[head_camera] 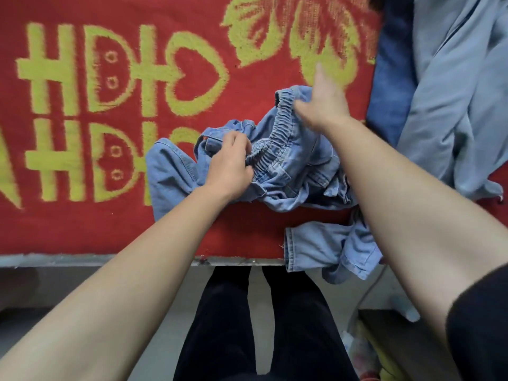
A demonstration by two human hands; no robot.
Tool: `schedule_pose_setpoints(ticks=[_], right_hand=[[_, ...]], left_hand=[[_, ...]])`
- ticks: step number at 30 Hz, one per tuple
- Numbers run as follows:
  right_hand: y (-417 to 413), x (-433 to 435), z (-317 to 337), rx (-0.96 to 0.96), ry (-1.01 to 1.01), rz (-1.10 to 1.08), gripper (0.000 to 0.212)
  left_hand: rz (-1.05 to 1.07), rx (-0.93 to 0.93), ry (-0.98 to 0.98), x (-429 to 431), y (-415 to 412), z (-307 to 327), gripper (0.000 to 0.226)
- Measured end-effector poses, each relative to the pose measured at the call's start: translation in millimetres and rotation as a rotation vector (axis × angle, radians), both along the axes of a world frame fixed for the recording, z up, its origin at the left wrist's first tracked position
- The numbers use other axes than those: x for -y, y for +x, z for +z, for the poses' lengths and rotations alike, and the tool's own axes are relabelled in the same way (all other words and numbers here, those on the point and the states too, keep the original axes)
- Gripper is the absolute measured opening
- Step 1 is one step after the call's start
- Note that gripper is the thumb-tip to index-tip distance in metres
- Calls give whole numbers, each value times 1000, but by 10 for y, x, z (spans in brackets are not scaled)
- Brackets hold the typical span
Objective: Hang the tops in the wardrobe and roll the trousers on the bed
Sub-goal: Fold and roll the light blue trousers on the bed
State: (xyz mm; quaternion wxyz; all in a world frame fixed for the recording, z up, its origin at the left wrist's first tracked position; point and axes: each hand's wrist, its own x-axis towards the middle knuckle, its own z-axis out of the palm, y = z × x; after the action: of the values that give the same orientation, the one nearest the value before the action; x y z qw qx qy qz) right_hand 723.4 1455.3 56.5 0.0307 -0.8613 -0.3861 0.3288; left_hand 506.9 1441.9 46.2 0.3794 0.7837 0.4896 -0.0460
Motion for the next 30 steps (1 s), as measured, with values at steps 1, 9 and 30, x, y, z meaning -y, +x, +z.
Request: schedule_pose_setpoints(ticks=[1, 9, 30], right_hand=[[-21, 16, -3, -50, -99, 57, 88], [-500, 344, 573, -270, -407, 144, 71], [-124, 305, 5208, 73, 553, 58, 43]], left_hand=[[-16, 6, 7, 45, -54, 35, 32], [-182, -29, 52, 332, -362, 659, 32], [-106, -359, 1305, -324, -1071, 5377, 33]])
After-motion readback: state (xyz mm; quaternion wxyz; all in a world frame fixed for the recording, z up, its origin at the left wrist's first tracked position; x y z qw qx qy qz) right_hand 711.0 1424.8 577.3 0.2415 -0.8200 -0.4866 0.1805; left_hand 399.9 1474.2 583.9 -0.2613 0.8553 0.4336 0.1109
